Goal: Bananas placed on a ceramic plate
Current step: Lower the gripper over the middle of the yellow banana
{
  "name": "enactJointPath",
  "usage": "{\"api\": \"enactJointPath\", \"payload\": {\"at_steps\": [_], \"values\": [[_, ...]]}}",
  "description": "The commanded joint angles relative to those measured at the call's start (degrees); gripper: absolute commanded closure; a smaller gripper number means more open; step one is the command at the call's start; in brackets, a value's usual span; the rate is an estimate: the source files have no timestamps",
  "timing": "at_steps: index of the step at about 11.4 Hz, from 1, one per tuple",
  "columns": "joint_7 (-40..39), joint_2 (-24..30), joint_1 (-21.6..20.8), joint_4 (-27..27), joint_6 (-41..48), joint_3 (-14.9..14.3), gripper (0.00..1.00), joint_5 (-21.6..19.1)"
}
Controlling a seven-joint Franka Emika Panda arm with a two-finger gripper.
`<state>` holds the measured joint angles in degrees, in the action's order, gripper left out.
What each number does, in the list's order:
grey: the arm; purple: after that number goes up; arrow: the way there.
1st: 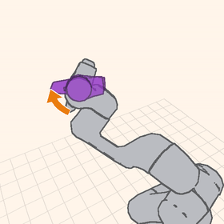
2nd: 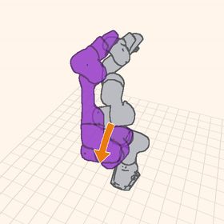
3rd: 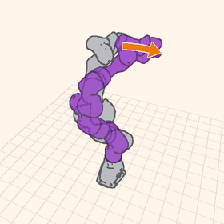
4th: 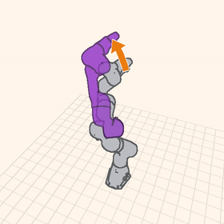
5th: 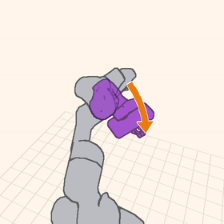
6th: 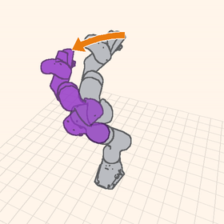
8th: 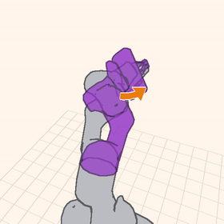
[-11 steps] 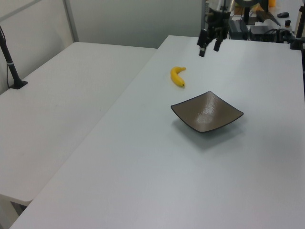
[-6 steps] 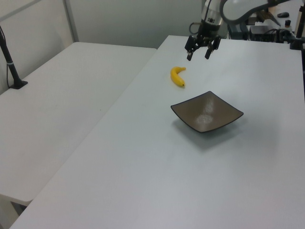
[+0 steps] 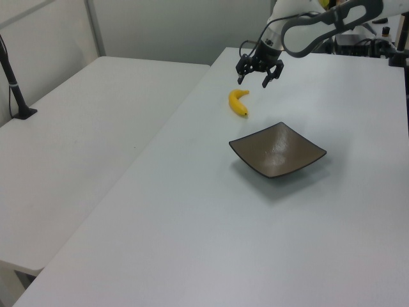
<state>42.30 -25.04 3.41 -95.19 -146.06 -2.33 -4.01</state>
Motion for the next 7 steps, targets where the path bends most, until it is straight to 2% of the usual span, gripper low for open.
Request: {"api": "enactJointPath", "payload": {"at_steps": [1,5,7], "values": [[2.3,-8.0,0.5,8.6,-4.3,-1.9,0.00,-0.6],[3.2,-17.0,1.4,14.4,-12.2,-2.1,0.00,1.0],[3.3,-20.6,1.4,17.8,-12.9,-2.2,0.00,1.1]]}}
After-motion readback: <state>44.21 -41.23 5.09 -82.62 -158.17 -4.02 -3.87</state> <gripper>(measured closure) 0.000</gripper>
